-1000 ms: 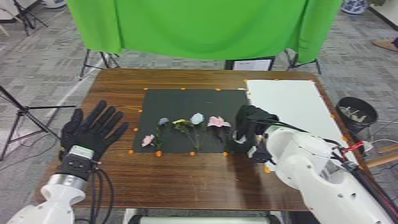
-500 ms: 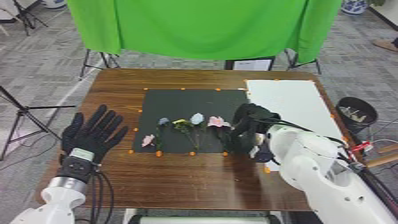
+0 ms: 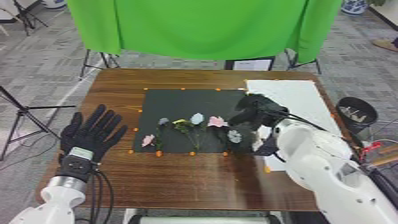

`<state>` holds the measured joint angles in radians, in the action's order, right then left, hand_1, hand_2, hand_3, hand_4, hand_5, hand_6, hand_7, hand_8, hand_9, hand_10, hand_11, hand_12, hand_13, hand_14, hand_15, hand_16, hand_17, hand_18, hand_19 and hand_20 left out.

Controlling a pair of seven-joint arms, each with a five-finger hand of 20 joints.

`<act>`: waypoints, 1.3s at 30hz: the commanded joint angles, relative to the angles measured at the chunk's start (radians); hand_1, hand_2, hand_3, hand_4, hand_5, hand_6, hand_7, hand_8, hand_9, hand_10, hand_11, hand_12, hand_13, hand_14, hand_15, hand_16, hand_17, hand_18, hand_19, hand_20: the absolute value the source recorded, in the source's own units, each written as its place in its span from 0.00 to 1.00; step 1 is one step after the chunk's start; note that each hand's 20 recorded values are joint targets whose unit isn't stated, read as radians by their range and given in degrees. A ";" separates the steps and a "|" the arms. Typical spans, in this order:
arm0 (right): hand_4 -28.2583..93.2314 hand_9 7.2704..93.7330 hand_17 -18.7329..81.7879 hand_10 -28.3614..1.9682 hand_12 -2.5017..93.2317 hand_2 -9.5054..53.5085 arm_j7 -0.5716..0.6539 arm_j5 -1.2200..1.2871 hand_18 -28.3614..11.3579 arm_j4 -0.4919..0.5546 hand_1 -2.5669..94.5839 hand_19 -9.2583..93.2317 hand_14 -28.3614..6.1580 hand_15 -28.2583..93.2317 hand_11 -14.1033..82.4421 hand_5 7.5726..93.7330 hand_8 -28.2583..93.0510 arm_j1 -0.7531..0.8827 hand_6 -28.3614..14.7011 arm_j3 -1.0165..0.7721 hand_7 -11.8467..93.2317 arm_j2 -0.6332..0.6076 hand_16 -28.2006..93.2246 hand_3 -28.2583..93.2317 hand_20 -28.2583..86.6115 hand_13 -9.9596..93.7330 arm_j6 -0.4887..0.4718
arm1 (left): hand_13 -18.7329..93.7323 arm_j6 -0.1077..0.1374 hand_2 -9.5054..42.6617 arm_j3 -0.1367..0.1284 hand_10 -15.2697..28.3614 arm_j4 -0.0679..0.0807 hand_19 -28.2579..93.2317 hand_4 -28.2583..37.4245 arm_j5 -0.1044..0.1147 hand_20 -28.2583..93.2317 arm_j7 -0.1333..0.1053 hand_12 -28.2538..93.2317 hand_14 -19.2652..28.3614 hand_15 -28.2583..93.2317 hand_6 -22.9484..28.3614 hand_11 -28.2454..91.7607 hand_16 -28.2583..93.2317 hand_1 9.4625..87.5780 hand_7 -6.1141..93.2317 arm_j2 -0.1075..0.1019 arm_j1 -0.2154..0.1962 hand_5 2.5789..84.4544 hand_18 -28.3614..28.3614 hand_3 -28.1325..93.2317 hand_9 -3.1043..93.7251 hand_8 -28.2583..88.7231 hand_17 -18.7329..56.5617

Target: Arrange flowers

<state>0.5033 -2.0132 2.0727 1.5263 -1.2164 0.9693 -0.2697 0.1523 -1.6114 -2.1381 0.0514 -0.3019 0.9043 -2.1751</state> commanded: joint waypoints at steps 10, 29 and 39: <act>0.00 0.22 0.33 0.40 0.17 0.26 -0.460 0.912 0.27 -0.121 0.11 0.34 0.33 0.26 0.15 0.19 0.17 0.128 0.53 -0.319 0.17 0.081 0.42 0.86 0.40 0.33 0.202 | 0.29 -0.015 0.42 -0.031 0.65 0.021 0.45 0.00 -0.215 0.27 -0.123 0.27 0.61 0.35 0.59 0.33 0.16 0.15 0.14 -0.054 0.013 0.40 0.71 0.80 0.29 0.17 0.17; 0.00 0.26 0.33 0.49 0.14 0.22 -0.458 1.144 0.31 -0.102 0.07 0.24 0.37 0.25 0.15 0.28 0.16 0.229 0.59 -0.476 0.18 0.129 0.40 0.86 0.40 0.33 0.130 | 0.12 0.096 0.40 -0.144 0.54 -0.023 0.32 0.00 -0.404 0.27 -0.101 0.26 0.47 0.26 0.56 0.25 0.14 0.13 0.10 -0.047 -0.075 0.29 0.55 0.80 0.14 0.18 0.09; 0.00 0.26 0.33 0.49 0.14 0.22 -0.435 1.130 0.30 -0.108 0.07 0.24 0.37 0.25 0.15 0.28 0.17 0.215 0.58 -0.463 0.17 0.133 0.40 0.86 0.41 0.32 0.121 | 0.15 0.055 0.39 -0.168 0.58 -0.029 0.33 0.00 -0.393 0.27 -0.100 0.26 0.51 0.27 0.56 0.25 0.14 0.14 0.11 -0.058 -0.082 0.29 0.58 0.79 0.15 0.18 0.11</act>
<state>0.0649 -0.8714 1.9624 1.7433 -1.7040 1.1002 -0.1588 0.2279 -1.7632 -2.1535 -0.3440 -0.4067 0.8509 -2.2425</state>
